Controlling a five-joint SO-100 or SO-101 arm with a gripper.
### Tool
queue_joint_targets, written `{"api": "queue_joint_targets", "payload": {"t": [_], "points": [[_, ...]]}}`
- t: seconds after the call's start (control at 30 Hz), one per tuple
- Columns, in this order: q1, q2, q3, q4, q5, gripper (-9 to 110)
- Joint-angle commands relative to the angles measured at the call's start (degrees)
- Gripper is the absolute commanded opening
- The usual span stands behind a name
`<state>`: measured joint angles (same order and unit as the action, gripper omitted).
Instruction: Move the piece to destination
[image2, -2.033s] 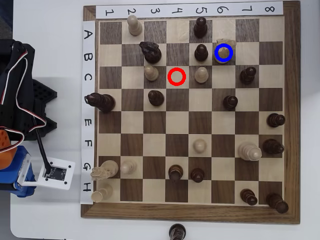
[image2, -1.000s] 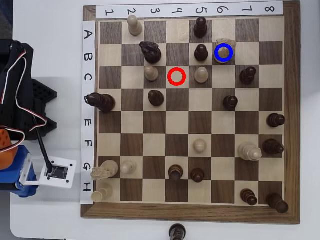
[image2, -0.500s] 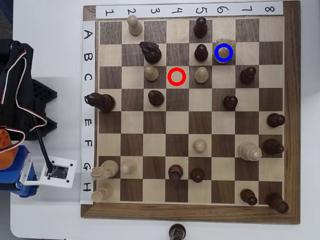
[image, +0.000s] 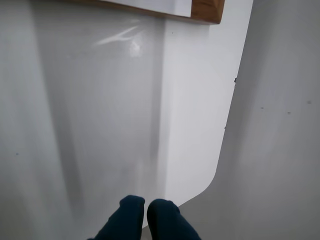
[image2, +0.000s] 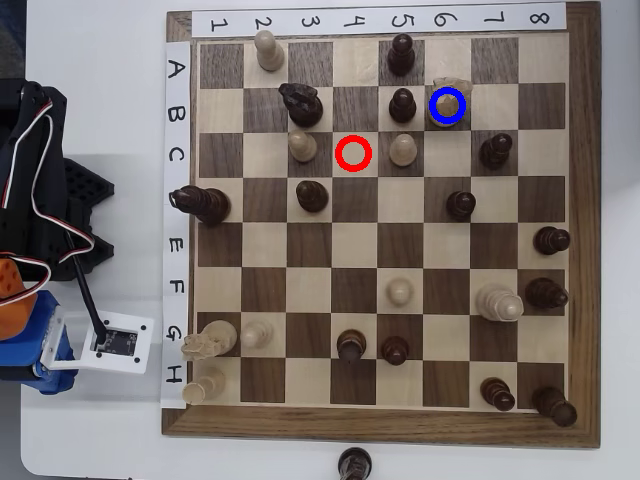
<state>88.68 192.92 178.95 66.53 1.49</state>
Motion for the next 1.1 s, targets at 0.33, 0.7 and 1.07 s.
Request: {"api": "queue_joint_targets", "payload": {"t": [0.33, 0.7, 1.07], "points": [[-2.0, 3.4, -0.4, -1.9, -2.3, 0], [-2.0, 3.4, -0.4, -1.9, -2.3, 0], [-2.8, 3.4, -0.4, -1.9, -3.3, 0]]}}
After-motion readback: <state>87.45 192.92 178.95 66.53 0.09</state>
